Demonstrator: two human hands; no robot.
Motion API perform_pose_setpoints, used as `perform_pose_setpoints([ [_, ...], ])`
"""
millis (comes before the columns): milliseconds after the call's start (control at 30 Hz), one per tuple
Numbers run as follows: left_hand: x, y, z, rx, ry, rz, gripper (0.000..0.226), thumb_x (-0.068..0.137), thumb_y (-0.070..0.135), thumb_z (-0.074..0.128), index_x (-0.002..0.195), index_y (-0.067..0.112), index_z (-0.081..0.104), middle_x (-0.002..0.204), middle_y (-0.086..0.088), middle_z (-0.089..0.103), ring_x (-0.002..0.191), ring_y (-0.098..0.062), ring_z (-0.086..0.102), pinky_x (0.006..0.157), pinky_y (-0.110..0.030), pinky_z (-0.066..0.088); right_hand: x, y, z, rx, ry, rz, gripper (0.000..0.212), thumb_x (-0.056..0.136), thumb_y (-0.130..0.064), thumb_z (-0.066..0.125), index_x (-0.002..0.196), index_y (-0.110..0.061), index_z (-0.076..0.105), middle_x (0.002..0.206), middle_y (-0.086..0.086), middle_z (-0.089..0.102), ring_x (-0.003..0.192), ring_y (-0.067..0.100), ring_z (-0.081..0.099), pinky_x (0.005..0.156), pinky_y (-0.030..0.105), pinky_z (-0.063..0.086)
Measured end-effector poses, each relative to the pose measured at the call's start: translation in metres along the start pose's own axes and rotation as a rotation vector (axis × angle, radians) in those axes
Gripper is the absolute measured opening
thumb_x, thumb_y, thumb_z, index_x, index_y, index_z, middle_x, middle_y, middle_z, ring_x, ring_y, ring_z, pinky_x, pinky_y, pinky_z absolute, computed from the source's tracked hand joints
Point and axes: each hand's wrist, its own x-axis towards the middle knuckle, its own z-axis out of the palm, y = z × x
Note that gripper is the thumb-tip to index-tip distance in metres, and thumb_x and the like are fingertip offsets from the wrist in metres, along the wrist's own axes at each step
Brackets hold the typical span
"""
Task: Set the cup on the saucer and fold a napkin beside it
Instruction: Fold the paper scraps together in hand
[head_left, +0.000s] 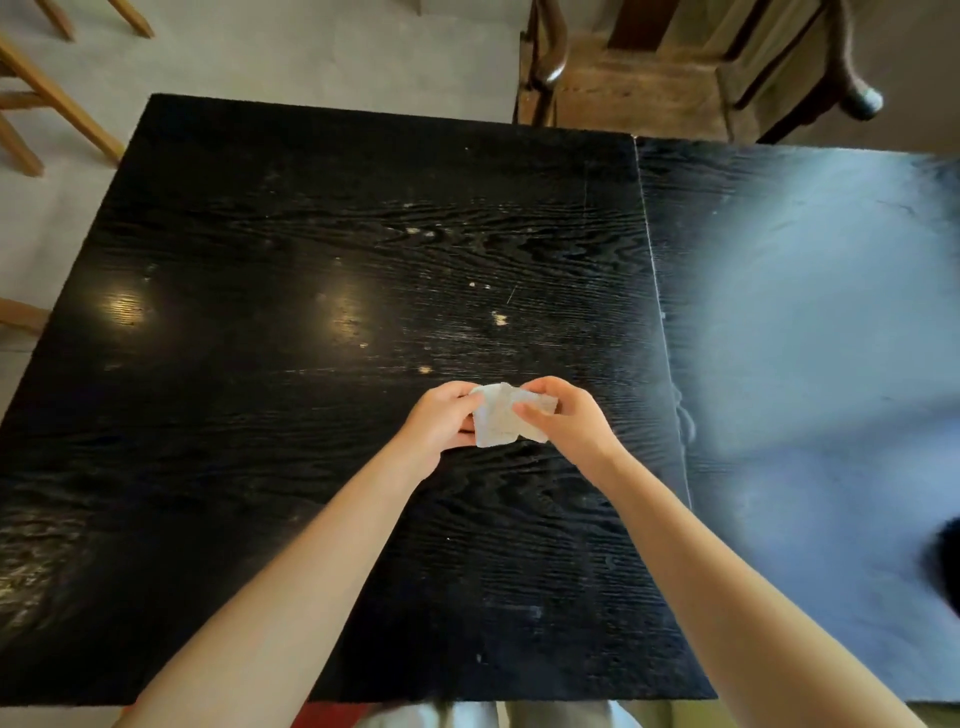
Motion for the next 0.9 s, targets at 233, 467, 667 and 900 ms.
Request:
perform_pose_setpoints([
  [233, -0.014, 0.024, 0.036, 0.186, -0.277, 0.099, 0.022, 0.096, 0.024, 0.048, 0.106, 0.020, 0.066, 0.105, -0.008, 0.067, 0.094, -0.018, 0.064, 0.081, -0.031, 0.054, -0.022, 0.013, -0.040, -0.341, 0.033, -0.158, 0.041, 0.080, -0.020, 0.071, 0.118, -0.017, 0.053, 0.108, 0.000, 0.050, 0.076, 0.003, 0.045, 0.067, 0.016, 0.035],
  [467, -0.040, 0.040, 0.097, 0.423, -0.466, 0.217, 0.030, 0.088, 0.020, 0.062, 0.119, 0.019, 0.058, 0.109, -0.008, 0.070, 0.102, -0.021, 0.066, 0.090, -0.036, 0.052, -0.059, 0.033, -0.096, -0.370, 0.106, -0.104, 0.043, 0.080, -0.032, 0.071, 0.118, -0.019, 0.055, 0.101, -0.005, 0.052, 0.072, 0.003, 0.049, 0.067, 0.016, 0.040],
  [667, -0.051, 0.043, 0.169, 0.529, -0.488, 0.278, 0.033, 0.090, 0.019, 0.060, 0.121, 0.015, 0.051, 0.108, -0.007, 0.070, 0.099, -0.022, 0.066, 0.090, -0.040, 0.052, -0.105, 0.067, -0.160, 0.107, 0.176, 0.013, 0.010, 0.088, -0.014, 0.060, 0.096, -0.011, 0.066, 0.079, -0.001, 0.067, 0.059, 0.002, 0.059, 0.055, 0.016, 0.048],
  [900, -0.092, 0.011, 0.296, 0.964, -0.568, 0.452, 0.072, 0.084, 0.038, 0.064, 0.146, 0.025, 0.029, 0.142, 0.004, 0.044, 0.126, -0.012, 0.042, 0.103, -0.028, 0.037, -0.157, 0.120, -0.230, 0.360, 0.433, 0.223, 0.009, 0.082, -0.003, 0.057, 0.085, -0.011, 0.058, 0.066, 0.003, 0.055, 0.051, 0.012, 0.050, 0.050, 0.021, 0.047],
])
